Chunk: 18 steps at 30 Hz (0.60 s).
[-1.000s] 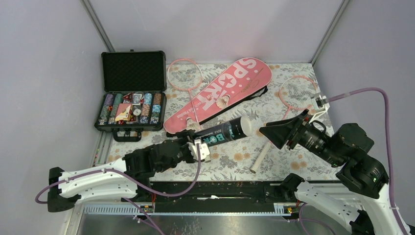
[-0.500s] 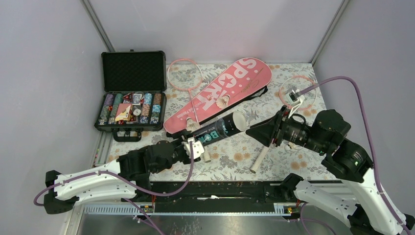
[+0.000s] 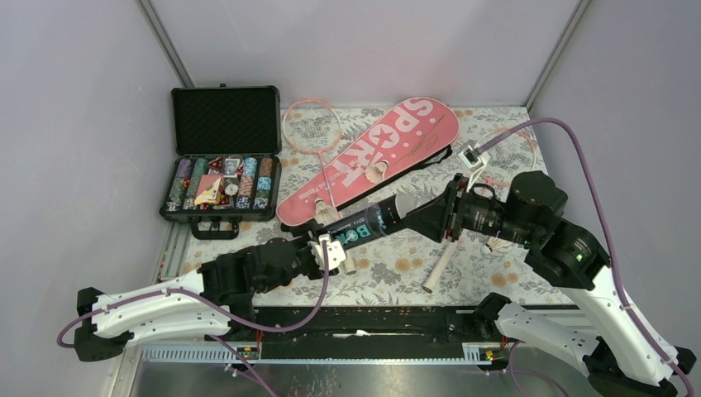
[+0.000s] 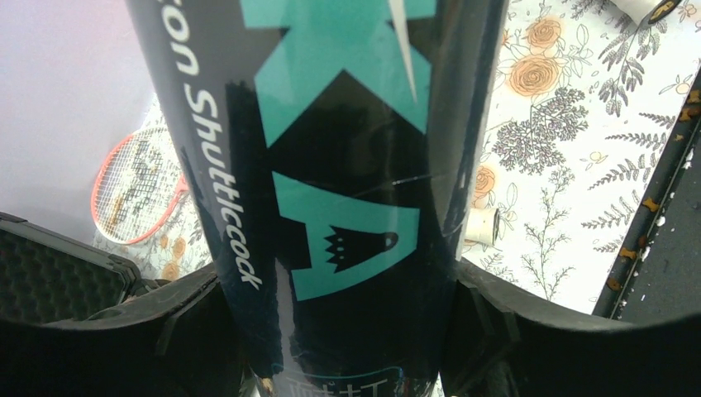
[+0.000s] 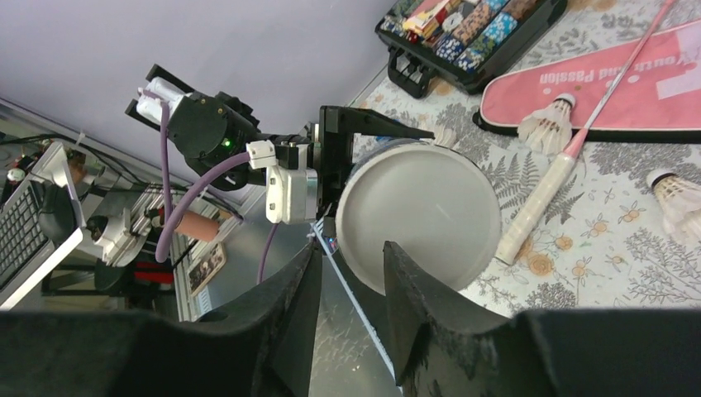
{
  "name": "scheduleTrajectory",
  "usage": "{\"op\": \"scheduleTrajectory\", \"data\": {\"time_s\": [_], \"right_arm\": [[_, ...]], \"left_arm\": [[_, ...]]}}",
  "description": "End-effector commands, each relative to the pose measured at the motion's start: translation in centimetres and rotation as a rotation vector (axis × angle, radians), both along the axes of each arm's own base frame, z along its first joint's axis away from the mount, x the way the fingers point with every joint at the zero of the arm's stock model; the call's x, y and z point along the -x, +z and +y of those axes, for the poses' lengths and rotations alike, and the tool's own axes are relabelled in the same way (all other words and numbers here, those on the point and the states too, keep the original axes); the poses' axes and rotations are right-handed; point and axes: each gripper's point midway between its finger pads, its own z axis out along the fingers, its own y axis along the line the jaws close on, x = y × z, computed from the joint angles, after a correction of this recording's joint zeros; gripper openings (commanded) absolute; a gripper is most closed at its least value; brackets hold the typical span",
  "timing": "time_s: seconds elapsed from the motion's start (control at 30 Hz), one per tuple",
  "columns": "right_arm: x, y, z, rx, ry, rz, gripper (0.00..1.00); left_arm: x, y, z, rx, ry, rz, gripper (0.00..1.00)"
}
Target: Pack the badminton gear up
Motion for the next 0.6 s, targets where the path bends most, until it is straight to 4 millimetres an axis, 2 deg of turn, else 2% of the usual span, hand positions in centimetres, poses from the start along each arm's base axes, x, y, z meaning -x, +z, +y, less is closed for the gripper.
{"op": "scheduleTrajectory", "data": {"time_s": [0.0,0.13,0.33,0.57], "right_arm": [[0.7,0.5,1.1,-0.019,0.082,-0.014,0.39],[0.5,-0.4,1.3,-0.004,0.086,0.003,0.32],[0.0,-0.8,0.8,0.011,0.045,-0.010,0.00],[0.1,0.0,0.4,-0.005,0.030,-0.029,0.00]], "left_arm": [[0.1,1.4,-0.8,0.061,-0.007,0.011,0.44],[0.2,1.2,-0.9,0.056,-0.014,0.017,0.43],[-0.1,1.2,-0.5,0.054,0.006,0.003,0.42],[-0.4,0.9,0.3,0.047,0.033,-0.019,0.40]]}}
